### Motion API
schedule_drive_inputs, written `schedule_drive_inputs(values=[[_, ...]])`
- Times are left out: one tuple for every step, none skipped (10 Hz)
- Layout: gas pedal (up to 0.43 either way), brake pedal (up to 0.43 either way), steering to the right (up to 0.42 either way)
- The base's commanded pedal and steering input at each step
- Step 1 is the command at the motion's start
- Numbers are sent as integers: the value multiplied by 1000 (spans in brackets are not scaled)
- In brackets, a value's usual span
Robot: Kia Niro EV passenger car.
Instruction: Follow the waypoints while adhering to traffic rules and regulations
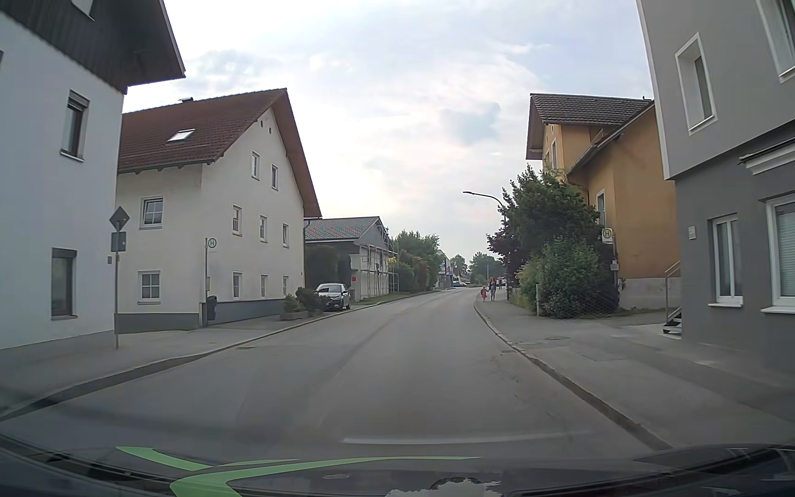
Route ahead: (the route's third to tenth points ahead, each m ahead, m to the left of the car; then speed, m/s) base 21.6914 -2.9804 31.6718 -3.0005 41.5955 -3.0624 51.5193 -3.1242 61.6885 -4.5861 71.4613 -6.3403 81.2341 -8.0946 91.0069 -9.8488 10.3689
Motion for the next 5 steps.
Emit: schedule_drive_inputs(values=[[339, 0, 13], [331, 0, 12], [331, 0, 11], [319, 0, 10], [311, 0, 10]])
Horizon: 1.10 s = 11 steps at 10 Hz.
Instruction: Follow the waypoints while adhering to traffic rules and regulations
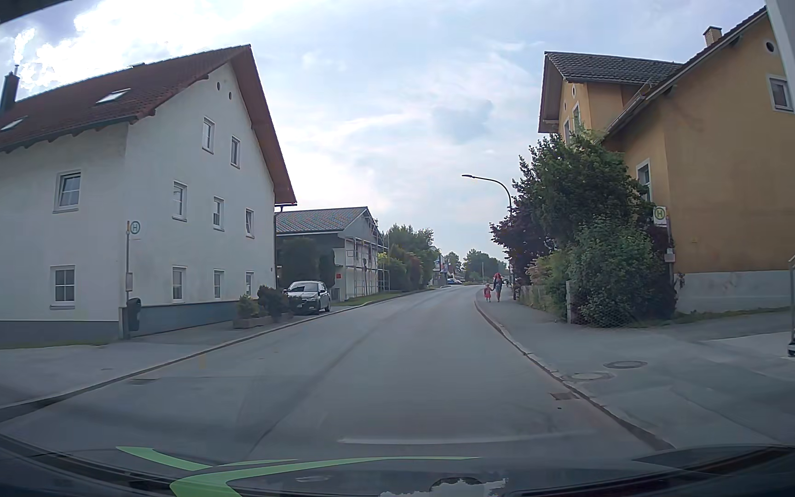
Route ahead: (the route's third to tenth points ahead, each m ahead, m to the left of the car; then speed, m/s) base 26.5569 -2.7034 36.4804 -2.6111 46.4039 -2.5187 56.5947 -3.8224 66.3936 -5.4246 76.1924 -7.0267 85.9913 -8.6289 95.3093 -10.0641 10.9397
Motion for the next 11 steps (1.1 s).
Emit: schedule_drive_inputs(values=[[299, 0, 10], [280, 0, 10], [260, 0, 10], [260, 0, 10], [260, 0, 11], [260, 0, 12], [260, 0, 14], [240, 0, 15], [197, 0, 17], [197, 0, 18], [197, 0, 19]])
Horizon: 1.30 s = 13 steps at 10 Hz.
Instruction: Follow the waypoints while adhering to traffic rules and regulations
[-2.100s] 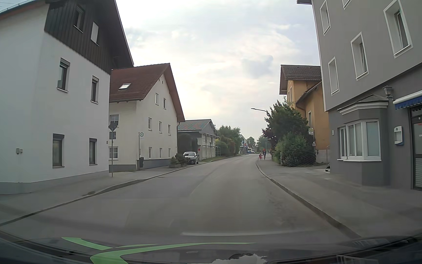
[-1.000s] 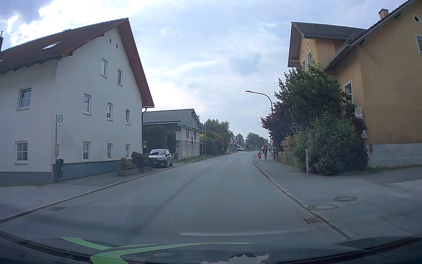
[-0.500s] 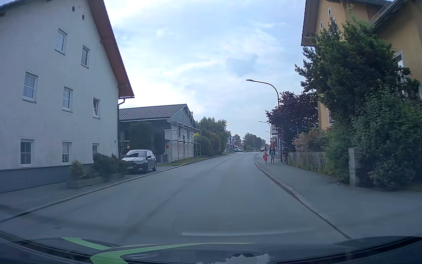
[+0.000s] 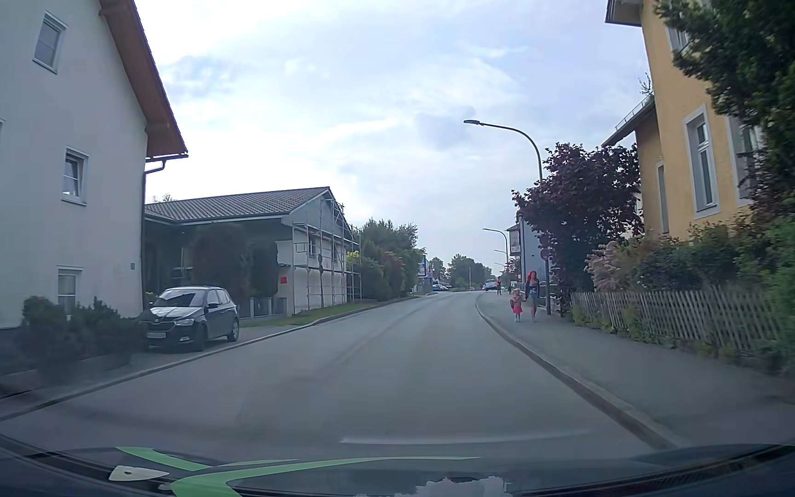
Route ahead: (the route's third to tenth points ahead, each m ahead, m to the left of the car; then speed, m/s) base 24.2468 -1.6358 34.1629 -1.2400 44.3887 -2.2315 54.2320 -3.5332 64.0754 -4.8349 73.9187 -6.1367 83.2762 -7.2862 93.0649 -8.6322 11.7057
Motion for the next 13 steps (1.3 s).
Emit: schedule_drive_inputs(values=[[189, 0, 19], [169, 0, 18], [110, 0, 18], [87, 0, 15], [87, 0, 13], [87, 0, 12], [87, 0, 12], [87, 0, 12], [87, 0, 12], [87, 0, 12], [67, 0, 12], [59, 0, 13], [59, 0, 14]])
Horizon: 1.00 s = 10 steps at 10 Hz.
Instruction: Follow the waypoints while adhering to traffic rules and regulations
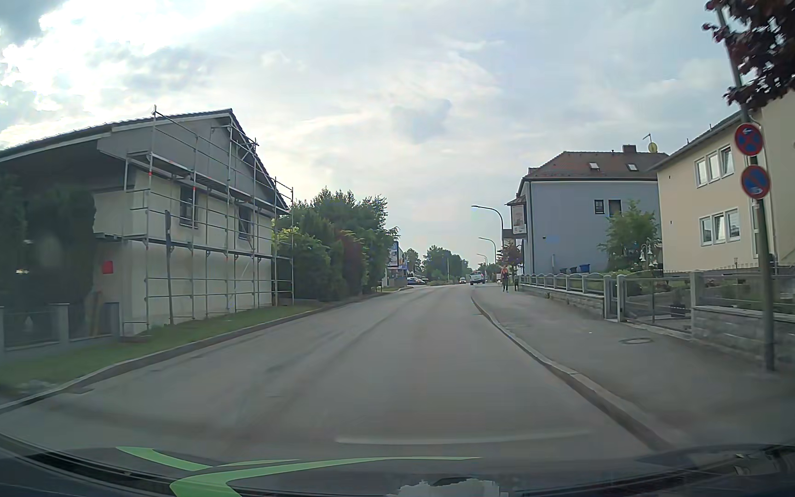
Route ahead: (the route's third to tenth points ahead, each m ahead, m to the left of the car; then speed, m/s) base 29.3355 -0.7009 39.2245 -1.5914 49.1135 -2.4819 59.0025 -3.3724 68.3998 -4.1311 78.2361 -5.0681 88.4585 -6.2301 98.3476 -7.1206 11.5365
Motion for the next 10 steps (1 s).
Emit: schedule_drive_inputs(values=[[59, 0, 14], [59, 0, 15], [59, 0, 16], [59, 0, 16], [59, 0, 15], [59, 0, 15], [59, 0, 15], [59, 0, 14], [59, 0, 12], [59, 0, 12]])
